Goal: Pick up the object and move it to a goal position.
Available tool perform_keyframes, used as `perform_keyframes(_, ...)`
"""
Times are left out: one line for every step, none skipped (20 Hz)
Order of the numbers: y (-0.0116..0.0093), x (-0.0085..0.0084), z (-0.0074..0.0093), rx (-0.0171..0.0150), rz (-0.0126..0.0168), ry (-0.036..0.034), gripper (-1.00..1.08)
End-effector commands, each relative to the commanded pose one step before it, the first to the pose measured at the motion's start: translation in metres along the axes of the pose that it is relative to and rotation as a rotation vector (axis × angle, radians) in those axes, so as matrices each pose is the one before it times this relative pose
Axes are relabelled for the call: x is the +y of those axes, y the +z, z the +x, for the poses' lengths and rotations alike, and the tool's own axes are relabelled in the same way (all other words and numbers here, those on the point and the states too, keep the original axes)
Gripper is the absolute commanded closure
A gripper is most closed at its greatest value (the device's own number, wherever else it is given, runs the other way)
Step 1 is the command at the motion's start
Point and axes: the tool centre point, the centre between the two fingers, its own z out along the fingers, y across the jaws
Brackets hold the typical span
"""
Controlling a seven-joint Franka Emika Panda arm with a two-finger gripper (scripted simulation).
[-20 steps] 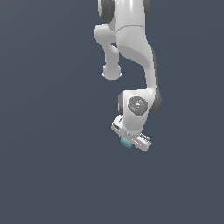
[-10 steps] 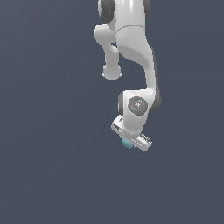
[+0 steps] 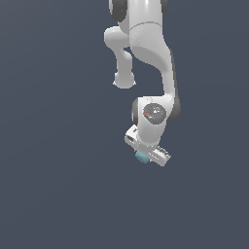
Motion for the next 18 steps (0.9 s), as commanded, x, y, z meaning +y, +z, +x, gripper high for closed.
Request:
perform_keyframes(-0.01064, 0.00013, -0.00321, 0.00074, 0.00093, -0.00025, 1.08)
perform_keyframes(-0.00519, 0.00026, -0.00172, 0.00000, 0.00000, 0.00000, 1.08)
perform_keyframes(-0.00573, 0.00029, -0.00189, 0.00000, 0.00000, 0.00000, 1.08)
perform_keyframes(-0.00628, 0.00031, -0.00207, 0.00000, 0.00000, 0.00000, 1.08)
perform_keyframes(-0.00684, 0.00034, -0.00225, 0.00000, 0.00000, 0.00000, 1.08)
perform_keyframes(-0.00747, 0.00072, -0.00208, -0.00046, 0.00054, 0.00067, 1.08)
perform_keyframes(-0.00802, 0.00040, -0.00263, 0.00000, 0.00000, 0.00000, 1.08)
perform_keyframes(-0.00864, 0.00042, -0.00282, 0.00000, 0.00000, 0.00000, 1.08)
perform_keyframes(-0.00926, 0.00045, -0.00302, 0.00000, 0.00000, 0.00000, 1.08)
perform_keyframes(-0.00985, 0.00048, -0.00320, 0.00000, 0.00000, 0.00000, 1.08)
perform_keyframes(-0.01039, 0.00050, -0.00336, 0.00000, 0.00000, 0.00000, 1.08)
perform_keyframes(-0.01083, 0.00052, -0.00349, 0.00000, 0.00000, 0.00000, 1.08)
perform_keyframes(-0.01107, 0.00053, -0.00355, 0.00000, 0.00000, 0.00000, 1.08)
perform_keyframes(-0.01130, 0.00054, -0.00360, 0.00000, 0.00000, 0.00000, 1.08)
perform_keyframes(-0.01154, 0.00055, -0.00366, 0.00000, 0.00000, 0.00000, 1.08)
perform_keyframes(-0.01181, 0.00056, -0.00373, 0.00000, 0.00000, 0.00000, 1.08)
perform_keyframes(-0.01198, 0.00056, -0.00376, 0.00000, 0.00000, 0.00000, 1.08)
perform_keyframes(-0.01199, 0.00055, -0.00374, 0.00000, 0.00000, 0.00000, 1.08)
